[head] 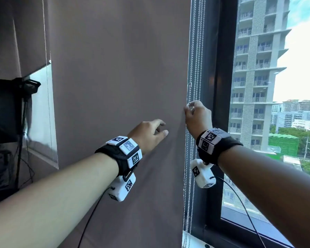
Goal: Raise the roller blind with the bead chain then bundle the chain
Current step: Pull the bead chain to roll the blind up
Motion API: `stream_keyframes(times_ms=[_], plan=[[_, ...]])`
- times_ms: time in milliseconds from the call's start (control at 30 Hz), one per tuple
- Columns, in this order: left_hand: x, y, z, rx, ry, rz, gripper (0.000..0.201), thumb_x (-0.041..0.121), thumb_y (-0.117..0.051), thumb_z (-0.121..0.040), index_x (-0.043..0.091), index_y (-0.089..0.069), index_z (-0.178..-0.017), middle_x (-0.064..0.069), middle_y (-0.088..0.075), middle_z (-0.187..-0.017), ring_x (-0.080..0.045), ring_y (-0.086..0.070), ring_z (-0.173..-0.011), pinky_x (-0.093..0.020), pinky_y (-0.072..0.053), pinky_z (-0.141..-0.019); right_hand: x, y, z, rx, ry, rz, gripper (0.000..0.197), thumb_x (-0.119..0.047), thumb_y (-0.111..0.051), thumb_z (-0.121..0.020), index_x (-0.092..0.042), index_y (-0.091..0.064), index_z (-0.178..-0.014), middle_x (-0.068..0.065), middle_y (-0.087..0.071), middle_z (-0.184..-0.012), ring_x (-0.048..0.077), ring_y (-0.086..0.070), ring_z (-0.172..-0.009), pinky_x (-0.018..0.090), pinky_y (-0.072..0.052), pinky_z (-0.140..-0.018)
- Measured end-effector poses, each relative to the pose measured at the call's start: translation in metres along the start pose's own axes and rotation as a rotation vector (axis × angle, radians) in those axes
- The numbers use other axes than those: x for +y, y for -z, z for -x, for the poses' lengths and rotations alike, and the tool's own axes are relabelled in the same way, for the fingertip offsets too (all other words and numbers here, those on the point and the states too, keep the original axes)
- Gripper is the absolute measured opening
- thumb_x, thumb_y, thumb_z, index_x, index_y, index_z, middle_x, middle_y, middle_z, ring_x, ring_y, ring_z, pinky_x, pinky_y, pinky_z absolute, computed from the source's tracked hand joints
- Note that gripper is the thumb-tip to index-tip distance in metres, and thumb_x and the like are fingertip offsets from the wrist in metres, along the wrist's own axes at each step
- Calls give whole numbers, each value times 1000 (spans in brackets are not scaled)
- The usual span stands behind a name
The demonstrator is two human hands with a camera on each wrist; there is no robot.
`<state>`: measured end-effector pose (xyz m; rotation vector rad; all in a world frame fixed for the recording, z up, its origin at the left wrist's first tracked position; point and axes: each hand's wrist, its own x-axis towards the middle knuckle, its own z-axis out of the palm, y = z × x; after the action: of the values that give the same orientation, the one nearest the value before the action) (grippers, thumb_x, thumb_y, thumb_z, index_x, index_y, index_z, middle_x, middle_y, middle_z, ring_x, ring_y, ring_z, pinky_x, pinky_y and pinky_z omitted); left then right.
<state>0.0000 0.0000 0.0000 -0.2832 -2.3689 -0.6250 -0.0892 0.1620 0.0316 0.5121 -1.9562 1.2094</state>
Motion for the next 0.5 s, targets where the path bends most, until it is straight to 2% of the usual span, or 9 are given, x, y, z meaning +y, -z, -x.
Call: stream_keyframes(times_ms=[133,233,267,333,400,467,500], plan=[[2,-2,-1,12,-7,8,38,41,-55,-90,21,-58,-123,3,-66,-105,-15,-63,-92,-35,-51,-89,-2,1,4,41,27,0,24,-24,-51,-98,-4,-61,-91,14,-68,-85,26,-58,-76,28,-38,-66],[3,-4,-2,15,-14,55,36,40,-55,-90,20,-60,-121,3,-67,-104,-14,-63,-93,-33,-51,-89,-6,3,11,51,16,-44,28,-20,-46,-99,-1,-63,-89,13,-66,-82,29,-59,-75,36,-47,-70],[3,-5,-2,28,-23,67,35,39,-55,-91,20,-60,-120,4,-67,-103,-14,-63,-92,-33,-51,-88,-7,5,12,52,-18,-76,27,-16,-44,-99,-1,-65,-92,10,-64,-84,26,-57,-76,31,-46,-68],[6,-6,-2,33,-37,61,33,38,-54,-91,20,-61,-118,5,-67,-99,-14,-62,-89,-33,-51,-86,-11,8,15,32,-108,-166,27,-10,-40,-97,-4,-67,-96,5,-61,-88,19,-53,-78,18,-38,-56],[9,-7,-2,26,-53,57,31,37,-52,-92,19,-62,-115,5,-66,-93,-15,-61,-82,-31,-51,-82,-12,9,19,44,-166,-251,28,-10,-39,-96,-4,-64,-88,3,-58,-83,18,-51,-76,13,-36,-52],[12,-9,-1,24,-67,79,29,36,-49,-94,19,-63,-112,4,-68,-87,-13,-58,-73,-29,-50,-77,-15,9,27,69,-150,-318,36,-20,-38,-100,0,-55,-75,3,-50,-70,16,-45,-67,21,-36,-56],[13,-11,-1,30,-83,99,28,36,-47,-94,19,-63,-109,1,-70,-87,-16,-58,-71,-30,-50,-77,-15,9,33,74,-122,-341,41,-26,-38,-102,-3,-47,-68,1,-43,-63,14,-39,-61,27,-34,-57]])
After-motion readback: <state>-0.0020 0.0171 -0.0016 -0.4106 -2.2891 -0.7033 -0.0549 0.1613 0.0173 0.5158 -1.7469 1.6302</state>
